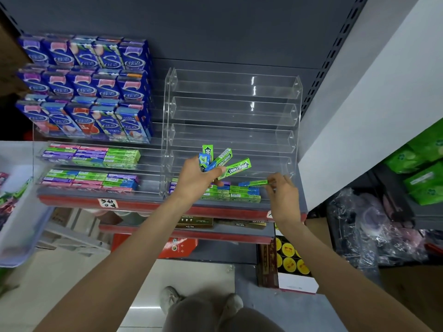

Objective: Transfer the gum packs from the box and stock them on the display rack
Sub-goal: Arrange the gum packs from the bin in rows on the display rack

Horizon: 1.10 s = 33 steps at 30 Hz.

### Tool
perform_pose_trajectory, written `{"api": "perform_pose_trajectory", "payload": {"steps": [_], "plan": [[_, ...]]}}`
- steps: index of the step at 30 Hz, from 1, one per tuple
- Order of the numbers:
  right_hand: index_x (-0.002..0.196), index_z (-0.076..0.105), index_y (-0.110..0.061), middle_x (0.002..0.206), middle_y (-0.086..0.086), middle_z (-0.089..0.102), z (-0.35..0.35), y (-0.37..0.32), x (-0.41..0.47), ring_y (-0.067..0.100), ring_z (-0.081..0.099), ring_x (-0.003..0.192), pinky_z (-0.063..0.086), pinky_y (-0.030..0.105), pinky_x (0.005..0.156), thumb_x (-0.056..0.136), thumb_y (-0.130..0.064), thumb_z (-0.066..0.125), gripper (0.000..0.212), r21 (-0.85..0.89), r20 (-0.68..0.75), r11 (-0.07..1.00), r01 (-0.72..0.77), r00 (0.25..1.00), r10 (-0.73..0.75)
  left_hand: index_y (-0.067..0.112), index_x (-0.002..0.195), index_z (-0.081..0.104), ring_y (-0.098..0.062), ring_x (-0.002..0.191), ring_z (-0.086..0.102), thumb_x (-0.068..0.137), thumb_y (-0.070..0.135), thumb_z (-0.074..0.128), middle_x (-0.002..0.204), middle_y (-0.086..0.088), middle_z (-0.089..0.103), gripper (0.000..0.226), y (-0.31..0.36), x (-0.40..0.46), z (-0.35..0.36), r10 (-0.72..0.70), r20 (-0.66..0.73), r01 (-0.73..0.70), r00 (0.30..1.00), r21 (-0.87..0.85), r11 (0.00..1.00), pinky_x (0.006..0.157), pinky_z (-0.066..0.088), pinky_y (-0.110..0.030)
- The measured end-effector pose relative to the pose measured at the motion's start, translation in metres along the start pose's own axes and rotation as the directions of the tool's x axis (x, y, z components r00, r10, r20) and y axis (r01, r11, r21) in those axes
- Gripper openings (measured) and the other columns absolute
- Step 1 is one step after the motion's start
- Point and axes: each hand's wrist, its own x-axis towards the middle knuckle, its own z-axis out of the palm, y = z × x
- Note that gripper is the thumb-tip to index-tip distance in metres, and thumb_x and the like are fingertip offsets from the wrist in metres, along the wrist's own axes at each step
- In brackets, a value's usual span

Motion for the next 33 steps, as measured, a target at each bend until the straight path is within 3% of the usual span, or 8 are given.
{"api": "perform_pose_trajectory", "payload": {"steps": [4,14,17,19,22,25,28,33], "plan": [[0.113,0.062,-0.002,0.122,0.012,0.052,0.003,-0.002,-0.004,0.024,0.059,0.099,0.043,0.021,0.087,0.095,-0.008,0.050,0.022,-0.077,0.064,0.997,0.018,0.998,-0.013,0.000,0.094,0.056,-0.008,0.053,0.066,0.085,0.016,0.069,0.079,0.002,0.068,0.023,-0.001,0.000,-0.002,0.000,0.004,0.000,1.000,-0.005,1.000,0.048,0.045,-0.015],[0.131,0.053,-0.007,0.132,0.012,0.053,-0.004,-0.018,0.002,0.025,0.057,0.111,0.042,0.030,0.097,0.097,-0.019,0.049,0.036,-0.149,0.254,0.981,0.127,0.963,-0.086,0.001,0.094,0.055,-0.007,0.052,0.065,0.086,0.016,0.068,0.080,0.000,0.067,0.022,0.002,-0.006,-0.011,-0.001,0.005,0.001,1.000,-0.019,1.000,0.049,0.046,-0.015],[0.124,0.059,-0.013,0.119,0.003,0.062,-0.022,-0.049,0.005,0.014,0.060,0.103,0.047,0.020,0.085,0.096,-0.029,0.049,0.034,0.130,0.166,0.983,0.130,0.974,-0.151,0.005,0.088,0.056,-0.007,0.052,0.065,0.085,0.015,0.068,0.074,0.001,0.067,0.016,0.007,-0.009,-0.021,0.001,0.007,-0.001,1.000,-0.020,1.000,0.049,0.044,-0.017],[0.123,0.058,-0.018,0.105,-0.005,0.066,-0.032,-0.076,0.009,0.006,0.062,0.094,0.049,0.016,0.079,0.093,-0.030,0.054,0.033,0.403,0.237,0.912,0.075,0.954,-0.183,0.009,0.082,0.057,-0.009,0.053,0.065,0.085,0.015,0.069,0.072,-0.001,0.066,0.013,0.012,-0.011,-0.030,0.015,0.032,-0.015,0.999,-0.013,1.000,0.050,0.043,-0.019],[0.099,0.068,-0.018,0.086,-0.005,0.067,-0.030,-0.107,0.019,0.003,0.065,0.074,0.052,0.015,0.066,0.088,-0.015,0.062,0.012,0.507,0.312,0.860,0.065,0.916,-0.253,0.010,0.081,0.058,-0.009,0.053,0.065,0.085,0.012,0.068,0.072,-0.003,0.065,0.011,0.021,-0.012,-0.047,0.049,0.057,-0.048,0.997,-0.028,0.998,0.049,0.045,-0.015],[0.081,0.069,-0.019,0.080,0.001,0.068,-0.016,-0.122,0.026,0.007,0.066,0.070,0.050,0.014,0.063,0.084,-0.005,0.066,0.015,0.563,0.280,0.825,0.047,0.929,-0.244,0.007,0.082,0.058,-0.004,0.050,0.063,0.084,0.012,0.069,0.072,-0.007,0.067,0.012,0.024,-0.008,-0.073,0.052,-0.031,-0.053,0.998,-0.015,0.998,0.048,0.046,-0.015],[0.085,0.070,-0.011,0.077,-0.002,0.066,0.004,-0.131,0.034,0.009,0.062,0.074,0.049,0.014,0.066,0.081,-0.003,0.069,0.008,0.531,0.235,0.847,0.031,0.955,-0.183,0.008,0.082,0.057,-0.001,0.048,0.062,0.084,0.014,0.069,0.074,-0.009,0.068,0.013,0.022,-0.003,-0.104,0.028,-0.108,-0.032,0.994,-0.031,0.999,0.048,0.044,-0.016],[0.094,0.072,-0.006,0.083,0.001,0.066,0.044,-0.141,0.039,0.012,0.059,0.077,0.046,0.021,0.073,0.084,-0.006,0.067,0.011,0.280,0.203,0.953,0.121,0.962,-0.181,0.005,0.094,0.056,0.003,0.046,0.059,0.083,0.003,0.069,0.073,0.000,0.061,0.017,0.011,0.003,-0.140,0.003,-0.140,-0.021,0.990,-0.123,0.992,0.044,0.040,-0.008]]}}
